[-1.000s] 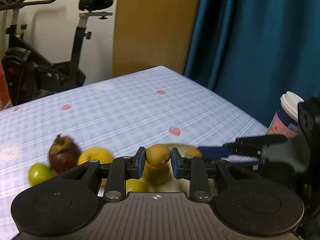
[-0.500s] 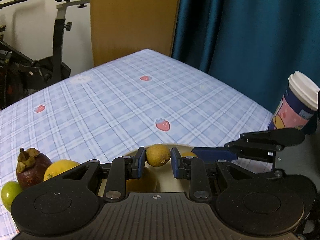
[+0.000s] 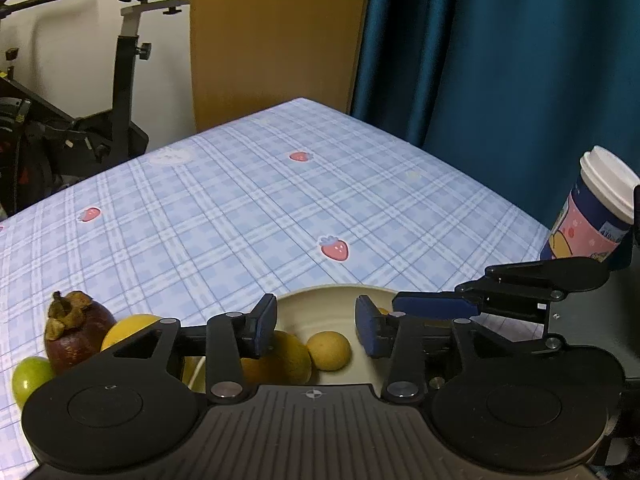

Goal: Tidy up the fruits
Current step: 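Open the left tool over the plate while the right tool releases its longan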

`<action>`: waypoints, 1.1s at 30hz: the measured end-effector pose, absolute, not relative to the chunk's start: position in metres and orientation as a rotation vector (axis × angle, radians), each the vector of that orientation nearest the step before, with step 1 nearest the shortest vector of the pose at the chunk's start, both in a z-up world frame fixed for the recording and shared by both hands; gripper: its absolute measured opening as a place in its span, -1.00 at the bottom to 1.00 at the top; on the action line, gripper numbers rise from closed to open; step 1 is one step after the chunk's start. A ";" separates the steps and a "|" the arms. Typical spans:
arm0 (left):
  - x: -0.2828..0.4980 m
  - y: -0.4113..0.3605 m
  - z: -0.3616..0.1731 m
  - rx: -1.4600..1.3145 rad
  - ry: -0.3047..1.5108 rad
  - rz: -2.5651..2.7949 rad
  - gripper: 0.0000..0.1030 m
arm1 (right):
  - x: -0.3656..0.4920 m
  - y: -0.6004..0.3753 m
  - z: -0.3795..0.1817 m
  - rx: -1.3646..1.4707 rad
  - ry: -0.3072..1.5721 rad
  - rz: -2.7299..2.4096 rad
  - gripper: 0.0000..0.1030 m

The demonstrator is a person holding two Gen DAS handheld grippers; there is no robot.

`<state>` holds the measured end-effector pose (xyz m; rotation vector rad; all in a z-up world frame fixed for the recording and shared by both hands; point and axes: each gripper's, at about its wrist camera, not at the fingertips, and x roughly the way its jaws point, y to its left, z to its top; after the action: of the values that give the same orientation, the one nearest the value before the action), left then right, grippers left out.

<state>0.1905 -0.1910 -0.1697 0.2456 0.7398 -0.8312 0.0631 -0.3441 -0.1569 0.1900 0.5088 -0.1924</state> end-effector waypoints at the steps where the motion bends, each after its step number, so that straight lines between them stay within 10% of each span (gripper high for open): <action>1: 0.190 -0.189 -0.168 0.239 0.737 -0.826 -0.11 | 0.063 -0.344 -0.156 0.191 0.508 -0.193 -0.41; 13: 0.182 -0.143 -0.138 0.151 0.688 -0.680 -0.03 | 0.055 -0.341 -0.144 0.239 0.473 -0.170 0.06; 17: 0.176 -0.119 -0.128 0.142 0.657 -0.615 0.33 | 0.053 -0.336 -0.137 0.262 0.460 -0.158 0.30; 33: 0.137 -0.040 -0.096 0.101 0.546 -0.359 0.71 | 0.059 -0.287 -0.125 0.204 0.450 -0.129 0.90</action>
<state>0.1373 -0.0398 -0.0956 0.1012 0.5456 -0.3586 0.0594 -0.2871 -0.1254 0.2042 0.4498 -0.1288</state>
